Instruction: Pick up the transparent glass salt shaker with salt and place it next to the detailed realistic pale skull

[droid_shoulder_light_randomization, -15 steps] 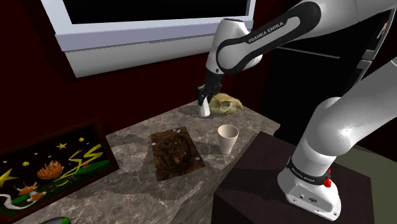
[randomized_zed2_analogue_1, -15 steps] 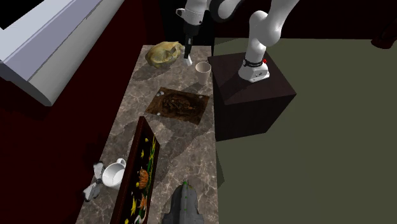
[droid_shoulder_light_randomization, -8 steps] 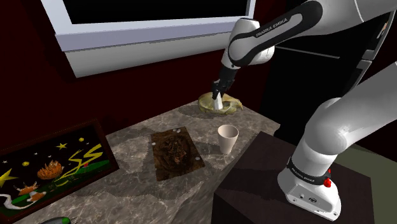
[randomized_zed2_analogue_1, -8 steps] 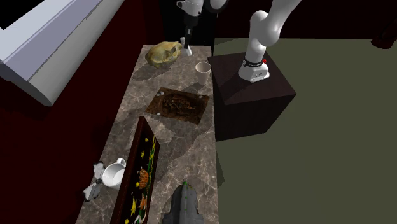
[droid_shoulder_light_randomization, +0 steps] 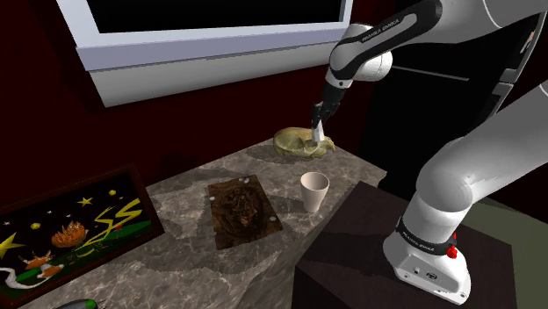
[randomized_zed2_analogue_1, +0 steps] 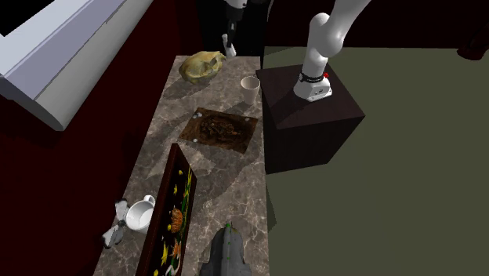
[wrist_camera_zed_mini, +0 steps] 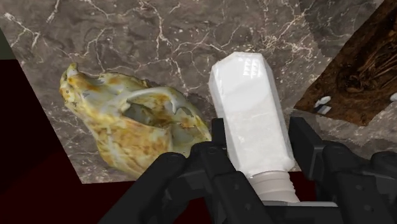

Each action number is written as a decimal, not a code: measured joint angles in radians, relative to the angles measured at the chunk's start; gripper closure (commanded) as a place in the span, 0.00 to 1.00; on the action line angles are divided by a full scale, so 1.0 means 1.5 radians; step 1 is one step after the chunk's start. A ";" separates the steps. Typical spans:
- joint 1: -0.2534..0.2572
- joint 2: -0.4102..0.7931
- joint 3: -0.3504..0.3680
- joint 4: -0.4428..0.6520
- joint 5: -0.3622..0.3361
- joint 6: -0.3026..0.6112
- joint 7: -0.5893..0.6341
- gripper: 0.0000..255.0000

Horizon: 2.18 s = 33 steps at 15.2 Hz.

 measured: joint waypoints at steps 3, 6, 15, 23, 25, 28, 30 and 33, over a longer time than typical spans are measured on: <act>-0.017 0.017 -0.044 0.021 -0.005 -0.011 -0.056 1.00; -0.029 0.043 -0.087 0.053 -0.004 -0.024 -0.111 1.00; -0.053 0.168 -0.214 0.188 0.043 -0.068 -0.293 1.00; -0.087 0.329 -0.292 0.350 0.149 -0.133 -0.457 1.00; -0.092 0.346 -0.294 0.356 0.163 -0.129 -0.474 1.00; -0.095 0.359 -0.293 0.347 0.178 -0.113 -0.490 1.00; -0.096 0.371 -0.291 0.340 0.191 -0.098 -0.502 1.00; -0.099 0.384 -0.289 0.328 0.209 -0.079 -0.518 1.00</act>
